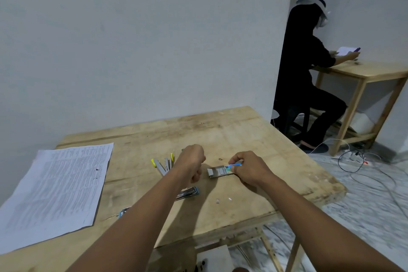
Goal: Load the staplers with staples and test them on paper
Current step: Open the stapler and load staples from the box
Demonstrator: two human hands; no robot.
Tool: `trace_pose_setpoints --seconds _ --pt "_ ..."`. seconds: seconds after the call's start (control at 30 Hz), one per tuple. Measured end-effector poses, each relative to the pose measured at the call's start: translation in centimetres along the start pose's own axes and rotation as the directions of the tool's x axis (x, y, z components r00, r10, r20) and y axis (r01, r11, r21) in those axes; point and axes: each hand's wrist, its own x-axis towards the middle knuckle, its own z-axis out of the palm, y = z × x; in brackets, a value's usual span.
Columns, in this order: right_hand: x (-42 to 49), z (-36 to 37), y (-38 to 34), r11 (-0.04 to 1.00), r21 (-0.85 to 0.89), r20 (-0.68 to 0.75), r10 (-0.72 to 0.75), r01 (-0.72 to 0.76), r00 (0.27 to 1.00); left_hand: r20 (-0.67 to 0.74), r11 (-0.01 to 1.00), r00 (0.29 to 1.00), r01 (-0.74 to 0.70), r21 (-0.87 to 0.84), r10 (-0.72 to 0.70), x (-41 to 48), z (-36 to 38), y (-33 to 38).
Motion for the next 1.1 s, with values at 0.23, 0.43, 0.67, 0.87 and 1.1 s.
trace_pose_setpoints --seconds 0.23,0.43,0.67,0.87,1.1 --pt "-0.2 -0.8 -0.8 1.0 -0.02 0.087 0.005 -0.003 0.996 -0.038 0.752 0.969 -0.164 0.638 0.244 1.0 0.2 -2.0" --pt "-0.6 -1.1 -0.9 0.987 -0.145 0.128 -0.055 0.073 0.99 -0.061 0.753 0.958 -0.179 0.633 0.279 1.4 1.4 -2.8" --pt "-1.1 0.8 -1.9 0.964 -0.209 0.061 -0.152 0.161 0.987 -0.009 0.798 0.923 -0.328 0.505 0.385 1.8 2.4 -2.7" --pt "-0.5 0.6 -1.9 0.973 -0.195 0.033 -0.121 0.125 0.992 0.128 0.846 0.956 -0.292 0.447 0.262 1.0 1.2 -1.4" --pt "-0.1 0.7 -1.9 0.971 -0.201 0.06 -0.121 0.131 0.991 0.146 0.77 0.907 -0.414 0.485 0.396 -0.3 -1.1 -1.0"
